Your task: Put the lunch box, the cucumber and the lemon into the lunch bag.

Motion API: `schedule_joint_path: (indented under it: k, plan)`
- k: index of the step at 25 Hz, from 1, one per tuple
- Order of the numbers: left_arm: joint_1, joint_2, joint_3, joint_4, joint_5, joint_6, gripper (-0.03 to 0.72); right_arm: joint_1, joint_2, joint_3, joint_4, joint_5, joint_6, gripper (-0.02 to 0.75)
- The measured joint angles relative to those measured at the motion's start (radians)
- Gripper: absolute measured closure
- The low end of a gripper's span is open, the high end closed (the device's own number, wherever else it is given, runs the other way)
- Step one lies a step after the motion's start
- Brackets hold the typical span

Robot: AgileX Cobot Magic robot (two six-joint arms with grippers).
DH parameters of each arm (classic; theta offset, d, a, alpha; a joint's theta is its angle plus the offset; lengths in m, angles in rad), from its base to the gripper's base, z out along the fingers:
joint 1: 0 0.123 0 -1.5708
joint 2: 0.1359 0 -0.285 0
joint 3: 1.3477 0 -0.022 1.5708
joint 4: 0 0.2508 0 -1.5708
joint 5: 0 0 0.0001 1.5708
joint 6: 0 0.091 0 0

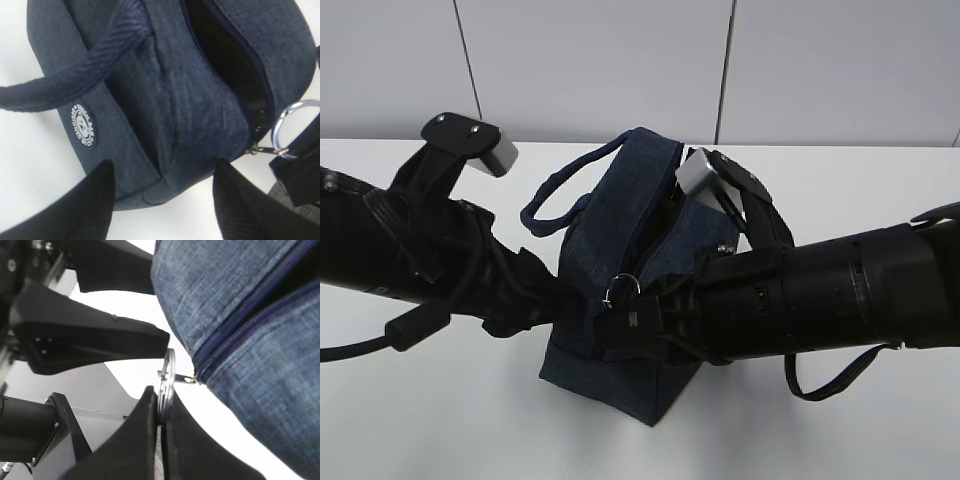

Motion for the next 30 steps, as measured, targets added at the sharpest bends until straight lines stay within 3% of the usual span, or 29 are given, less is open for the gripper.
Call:
schedule_joint_path:
  k: [6,10,14,20,26,30]
  plan:
    - [0.000,0.063,-0.002,-0.060,-0.002,0.073,0.257,0.000,0.000,0.000,0.000,0.000,0.004,0.738]
    - [0.000,0.075,-0.005,-0.080,-0.002,0.096,0.297,0.000,0.000,0.000,0.000,0.000,0.008,0.738]
    - [0.000,0.075,-0.005,-0.097,-0.002,0.114,0.360,0.000,0.000,0.000,0.000,0.000,0.010,0.738]
    - [0.000,0.075,-0.005,-0.222,-0.002,0.232,0.467,0.000,0.000,0.000,0.000,0.000,0.011,0.738]
    - [0.000,0.075,-0.005,-0.257,-0.004,0.261,0.662,0.000,0.000,0.000,0.000,0.000,0.017,0.738]
    - [0.000,0.075,-0.005,-0.257,0.003,0.263,0.691,0.000,0.000,0.000,0.000,0.000,0.017,0.738]
